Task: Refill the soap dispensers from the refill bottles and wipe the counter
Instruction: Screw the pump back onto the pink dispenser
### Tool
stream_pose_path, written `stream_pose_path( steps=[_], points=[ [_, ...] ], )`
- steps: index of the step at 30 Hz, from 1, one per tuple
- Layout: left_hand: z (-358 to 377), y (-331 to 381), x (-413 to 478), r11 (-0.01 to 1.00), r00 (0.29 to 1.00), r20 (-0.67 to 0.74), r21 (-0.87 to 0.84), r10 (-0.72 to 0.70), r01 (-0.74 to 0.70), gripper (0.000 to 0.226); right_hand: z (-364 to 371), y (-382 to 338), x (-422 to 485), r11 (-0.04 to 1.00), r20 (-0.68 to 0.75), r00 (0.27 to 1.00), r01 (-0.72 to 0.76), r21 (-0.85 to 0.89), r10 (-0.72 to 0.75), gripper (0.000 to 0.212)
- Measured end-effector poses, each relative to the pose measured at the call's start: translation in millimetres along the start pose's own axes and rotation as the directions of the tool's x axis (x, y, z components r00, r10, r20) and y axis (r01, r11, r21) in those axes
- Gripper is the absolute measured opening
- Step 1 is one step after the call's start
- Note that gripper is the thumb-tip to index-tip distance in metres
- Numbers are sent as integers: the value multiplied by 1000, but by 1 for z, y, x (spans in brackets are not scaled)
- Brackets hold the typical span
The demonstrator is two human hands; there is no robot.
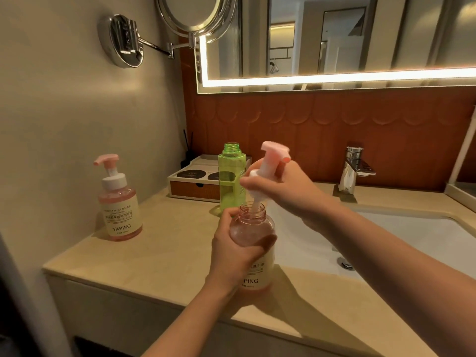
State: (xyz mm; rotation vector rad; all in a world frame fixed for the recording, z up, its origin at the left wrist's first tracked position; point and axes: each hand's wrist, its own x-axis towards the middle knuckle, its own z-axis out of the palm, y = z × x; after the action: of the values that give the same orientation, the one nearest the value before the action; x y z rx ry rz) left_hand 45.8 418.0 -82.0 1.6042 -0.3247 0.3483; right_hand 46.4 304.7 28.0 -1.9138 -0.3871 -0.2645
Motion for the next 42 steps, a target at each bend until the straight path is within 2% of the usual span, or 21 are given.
stream_pose_path(
  steps=[7,9,12,13,15,17,19,21,24,27,29,31,33,35,36,39,41,42],
  points=[
    [2,-1,-1,999,999,-5,-27,32,-32,69,12,14,-4,994,245,969,11,-109,16,26],
    [2,0,-1,999,999,-11,-30,43,-44,69,11,15,-7,991,308,951,7,-131,34,31],
    [2,-2,-2,999,1000,-19,-40,22,-23,67,3,15,-9,991,397,916,-6,-131,58,60],
    [2,-2,-2,999,1000,-15,-35,17,-18,68,-1,16,-9,992,430,900,-11,-128,66,63],
    [2,-3,-2,999,1000,-6,-34,11,-12,68,-8,18,-13,993,470,880,-13,-115,66,47],
    [2,-2,-2,1000,1000,-9,-28,4,-5,69,-14,20,-15,988,475,879,31,-153,46,30],
    [2,0,-2,1000,1000,-16,-19,5,-5,70,-18,18,-13,957,432,902,124,-263,2,28],
    [3,1,-2,1000,1000,-20,-4,6,-6,67,-19,13,-10,930,369,928,171,-327,-41,32],
    [4,3,-4,1000,1000,-22,10,-16,16,59,-18,7,-2,908,331,944,152,-391,-16,41],
    [4,5,-5,999,999,-10,16,-30,30,68,-11,6,9,904,330,941,73,-422,78,66],
    [4,5,-5,1000,1000,-4,1,-23,23,83,-6,5,15,927,365,925,42,-372,105,73],
    [3,6,-6,1000,1000,-1,-1,-22,22,92,3,4,17,961,394,916,45,-275,70,58],
    [3,5,-6,999,999,-11,4,-33,33,81,13,8,16,980,340,938,6,-198,63,49],
    [2,4,-4,999,999,-21,3,-40,40,62,23,15,14,993,243,967,-53,-104,77,54],
    [2,3,-3,999,999,-23,7,-38,38,60,27,18,11,997,201,978,-53,-64,65,54],
    [3,4,-2,999,999,-11,5,-43,43,69,30,22,2,1000,157,988,-4,21,1,34],
    [2,4,-3,999,999,8,-4,-50,50,69,26,21,-4,997,194,981,-14,76,-1,18],
    [2,4,-3,999,999,12,-1,-51,52,67,23,22,-6,996,222,975,-26,91,6,17]
  ],
)
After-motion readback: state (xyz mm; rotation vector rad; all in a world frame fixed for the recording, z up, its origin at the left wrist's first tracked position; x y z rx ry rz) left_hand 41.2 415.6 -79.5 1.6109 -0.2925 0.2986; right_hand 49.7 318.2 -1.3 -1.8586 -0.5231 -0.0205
